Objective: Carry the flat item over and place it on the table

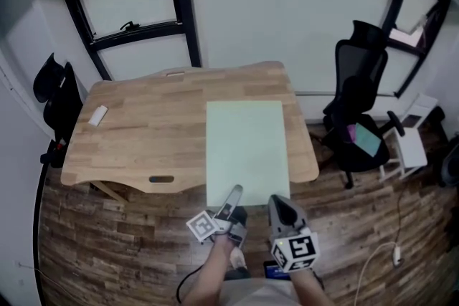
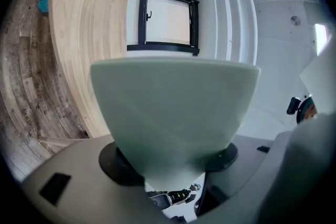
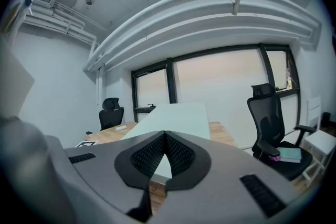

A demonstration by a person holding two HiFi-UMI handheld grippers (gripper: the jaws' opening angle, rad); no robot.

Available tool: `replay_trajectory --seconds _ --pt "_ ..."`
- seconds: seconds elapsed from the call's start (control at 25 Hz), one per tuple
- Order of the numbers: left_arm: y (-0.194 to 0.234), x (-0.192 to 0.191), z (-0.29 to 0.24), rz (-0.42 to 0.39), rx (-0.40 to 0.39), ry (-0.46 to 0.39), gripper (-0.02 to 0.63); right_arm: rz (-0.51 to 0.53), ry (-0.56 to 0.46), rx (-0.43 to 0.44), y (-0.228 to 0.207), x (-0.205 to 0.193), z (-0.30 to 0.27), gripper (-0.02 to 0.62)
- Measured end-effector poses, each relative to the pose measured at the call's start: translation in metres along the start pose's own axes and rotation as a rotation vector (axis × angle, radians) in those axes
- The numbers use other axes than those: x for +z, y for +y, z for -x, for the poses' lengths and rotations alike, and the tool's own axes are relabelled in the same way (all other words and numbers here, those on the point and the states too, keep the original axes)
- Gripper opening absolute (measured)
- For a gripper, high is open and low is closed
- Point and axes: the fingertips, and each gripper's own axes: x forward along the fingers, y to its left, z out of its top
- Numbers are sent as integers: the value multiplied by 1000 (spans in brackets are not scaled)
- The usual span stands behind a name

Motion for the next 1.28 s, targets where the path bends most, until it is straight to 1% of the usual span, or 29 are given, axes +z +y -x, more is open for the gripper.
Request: replay_trajectory --seconds 0.28,0.52,0.68,0.88,1.08,1.28 --pt "19 11 -10 36 18 18 281 -3 9 -44 -11 -4 -20 -5" --pt "30 15 -15 39 31 26 281 -8 22 -66 -18 -10 -22 -5" --pt "30 19 -23 47 19 22 281 -6 29 -64 -21 -13 -29 -5" --pt "34 30 -31 51 19 13 281 1 20 -45 -19 -6 -43 -5" --pt "40 36 -41 37 23 13 281 0 18 -48 -28 -8 -54 -5" --pt "52 40 -49 36 45 12 281 -7 29 -53 -40 -10 -62 -5"
